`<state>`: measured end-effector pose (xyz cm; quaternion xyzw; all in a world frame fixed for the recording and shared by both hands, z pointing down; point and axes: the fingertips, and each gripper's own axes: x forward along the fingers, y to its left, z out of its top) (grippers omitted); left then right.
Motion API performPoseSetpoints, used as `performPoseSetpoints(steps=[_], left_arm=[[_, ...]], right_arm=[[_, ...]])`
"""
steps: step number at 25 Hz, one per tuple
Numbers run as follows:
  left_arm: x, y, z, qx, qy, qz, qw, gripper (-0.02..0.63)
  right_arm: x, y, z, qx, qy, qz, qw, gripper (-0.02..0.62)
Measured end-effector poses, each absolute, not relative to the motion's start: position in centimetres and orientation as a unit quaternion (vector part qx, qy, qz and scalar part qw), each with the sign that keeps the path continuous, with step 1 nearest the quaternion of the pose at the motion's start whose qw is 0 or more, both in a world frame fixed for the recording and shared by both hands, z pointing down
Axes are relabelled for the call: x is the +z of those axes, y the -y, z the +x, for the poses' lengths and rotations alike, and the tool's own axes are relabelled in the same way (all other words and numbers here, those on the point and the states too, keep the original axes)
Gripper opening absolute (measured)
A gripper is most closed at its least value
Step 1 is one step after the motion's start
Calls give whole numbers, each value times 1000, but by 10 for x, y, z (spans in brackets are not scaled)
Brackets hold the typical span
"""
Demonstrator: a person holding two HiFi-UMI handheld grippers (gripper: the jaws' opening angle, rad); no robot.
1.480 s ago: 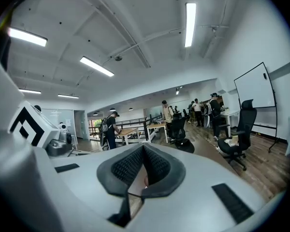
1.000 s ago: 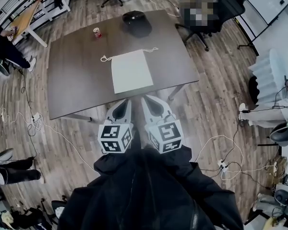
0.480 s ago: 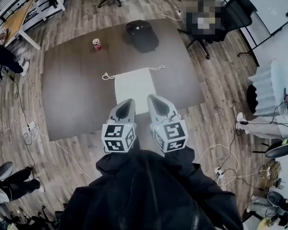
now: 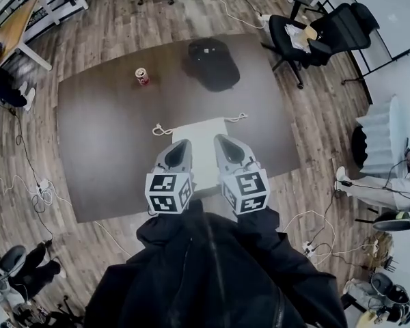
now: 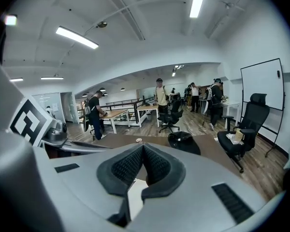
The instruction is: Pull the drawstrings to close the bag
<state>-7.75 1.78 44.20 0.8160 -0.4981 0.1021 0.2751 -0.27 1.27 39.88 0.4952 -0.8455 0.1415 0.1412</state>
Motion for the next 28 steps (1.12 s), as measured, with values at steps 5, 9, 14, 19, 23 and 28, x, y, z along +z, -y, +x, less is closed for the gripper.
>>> performPoseSetpoints(steps=[5,9,14,19,23,28], left_arm=[[461,16,-96,120,494,811,289,34],[480,28,-103,137,494,803,305,34],[504,40,-107,156,497,791,320,34],[532,39,-106,177,496,783,332,34],[563,42,-118,207,488,779,336,34],[609,43,-138,240,497,748,368,34]], right_arm=[[417,20,-13,156,839,495,162,20],[436,31,-7,176,831,496,179,20],[461,44,-6,197,830,483,196,20],[488,49,1,218,828,467,220,20],[511,57,15,225,822,464,241,20],[549,65,36,246,811,459,267,20]])
